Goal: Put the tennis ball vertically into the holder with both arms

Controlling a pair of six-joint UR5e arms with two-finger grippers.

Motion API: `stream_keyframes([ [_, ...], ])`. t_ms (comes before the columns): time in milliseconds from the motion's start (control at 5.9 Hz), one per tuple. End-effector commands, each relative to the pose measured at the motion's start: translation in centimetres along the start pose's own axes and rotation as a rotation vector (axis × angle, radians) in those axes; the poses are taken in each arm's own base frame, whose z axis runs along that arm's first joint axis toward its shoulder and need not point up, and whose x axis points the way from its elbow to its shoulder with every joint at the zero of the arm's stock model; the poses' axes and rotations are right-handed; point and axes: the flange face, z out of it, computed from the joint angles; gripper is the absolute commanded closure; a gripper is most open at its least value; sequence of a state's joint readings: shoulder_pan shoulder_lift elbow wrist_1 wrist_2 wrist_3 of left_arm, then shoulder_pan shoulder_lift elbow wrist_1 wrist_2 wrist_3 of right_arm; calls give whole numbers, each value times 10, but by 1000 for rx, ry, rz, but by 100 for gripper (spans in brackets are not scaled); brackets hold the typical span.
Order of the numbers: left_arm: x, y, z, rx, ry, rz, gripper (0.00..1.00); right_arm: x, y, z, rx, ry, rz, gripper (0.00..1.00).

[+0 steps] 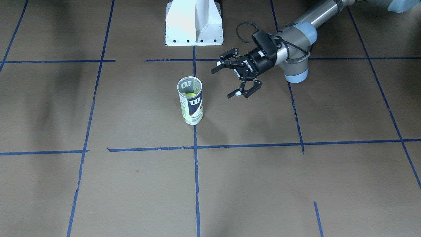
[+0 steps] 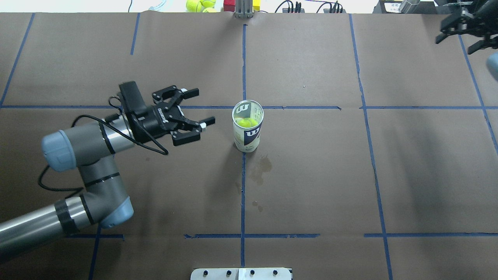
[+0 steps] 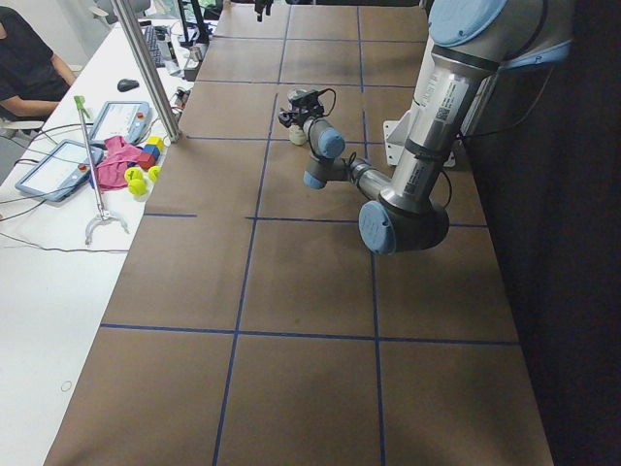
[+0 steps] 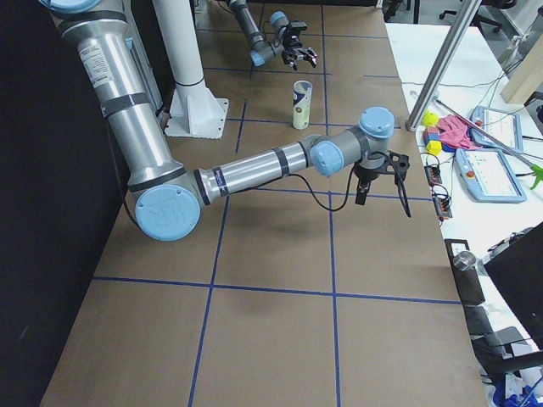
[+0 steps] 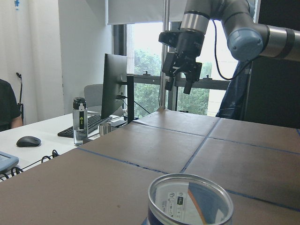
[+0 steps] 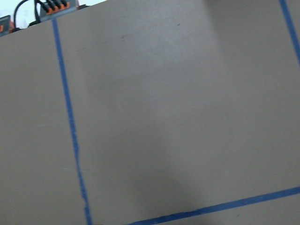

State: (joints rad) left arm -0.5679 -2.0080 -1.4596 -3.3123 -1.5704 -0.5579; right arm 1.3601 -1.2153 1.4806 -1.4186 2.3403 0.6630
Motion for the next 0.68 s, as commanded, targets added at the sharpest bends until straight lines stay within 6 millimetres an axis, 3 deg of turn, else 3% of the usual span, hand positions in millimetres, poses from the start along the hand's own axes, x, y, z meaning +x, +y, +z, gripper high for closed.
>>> stream_keyframes([
  [0,-76,-31,-21,-128,-148,-26,0,100,-30,14,-36,66,-197,0],
  [170,-157,-61,-62,-310,-267,-36,0,153,-42,2,-33,82,-237,0],
  [339,-219,-81,-110,-422,-389,-63,0,197,-47,-6,-38,93,-288,0],
  [509,-263,-100,-141,-532,-489,-149,0,222,-47,-2,-56,97,-320,0],
])
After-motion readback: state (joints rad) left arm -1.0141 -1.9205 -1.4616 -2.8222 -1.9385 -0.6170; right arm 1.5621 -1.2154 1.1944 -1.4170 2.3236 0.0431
